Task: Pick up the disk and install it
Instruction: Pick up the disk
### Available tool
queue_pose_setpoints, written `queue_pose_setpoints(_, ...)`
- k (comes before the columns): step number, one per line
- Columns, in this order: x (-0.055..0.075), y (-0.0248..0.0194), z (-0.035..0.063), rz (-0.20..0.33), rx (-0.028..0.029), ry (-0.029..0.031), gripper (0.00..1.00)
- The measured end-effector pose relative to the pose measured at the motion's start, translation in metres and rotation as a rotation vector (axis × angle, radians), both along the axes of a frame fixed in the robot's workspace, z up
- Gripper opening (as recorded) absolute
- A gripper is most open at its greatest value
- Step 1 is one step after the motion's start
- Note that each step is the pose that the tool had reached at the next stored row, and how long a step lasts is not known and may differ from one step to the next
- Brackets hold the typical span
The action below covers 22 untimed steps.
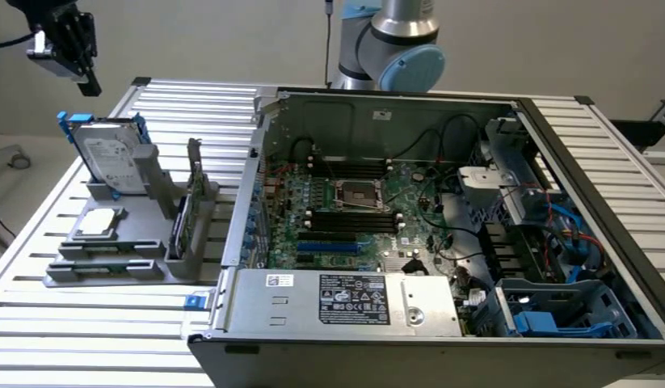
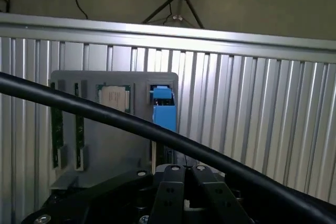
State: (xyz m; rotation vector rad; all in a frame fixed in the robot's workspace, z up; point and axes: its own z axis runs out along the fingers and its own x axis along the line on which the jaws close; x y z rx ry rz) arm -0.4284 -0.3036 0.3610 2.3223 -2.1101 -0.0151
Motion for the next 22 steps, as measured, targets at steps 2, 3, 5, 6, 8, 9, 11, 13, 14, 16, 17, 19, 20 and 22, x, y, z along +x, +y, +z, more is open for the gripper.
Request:
queue_pose_setpoints(2,0.000,0.0000,0.0000,0.027,0.0000,0.0001,0.11)
queue_pose_setpoints(3,0.000,0.0000,0.0001,0.039,-0.0001,0.0002,0.11)
queue_pose_setpoints(5,-0.003,0.0001,0.0000,0.053,0.0000,0.0002,0.11)
queue_pose_setpoints(6,-0.005,0.0000,0.0000,0.055,0.0000,0.0001,0.11)
queue_pose_setpoints(8,-0.008,-0.0005,0.0000,0.056,0.0000,0.0000,0.11)
queue_pose_setpoints(9,-0.010,-0.0011,0.0000,0.057,0.0000,0.0001,0.12)
queue_pose_setpoints(11,-0.012,-0.0032,0.0000,0.057,0.0001,0.0001,0.17)
queue_pose_setpoints(13,-0.014,-0.0072,-0.0002,0.057,0.0002,-0.0001,0.24)
queue_pose_setpoints(14,-0.015,-0.0097,-0.0004,0.057,0.0003,-0.0003,0.30)
queue_pose_setpoints(16,-0.016,-0.0146,-0.0013,0.057,0.0003,-0.0007,0.42)
queue_pose_setpoints(17,-0.017,-0.0171,-0.0022,0.057,0.0004,-0.0008,0.42)
queue_pose_setpoints(19,-0.017,-0.0191,-0.0055,0.057,0.0005,-0.0014,0.48)
queue_pose_setpoints(20,-0.018,-0.0191,-0.0071,0.057,0.0003,-0.0018,0.54)
queue_pose_setpoints(22,-0.018,-0.0190,-0.0109,0.057,0.0002,-0.0037,0.54)
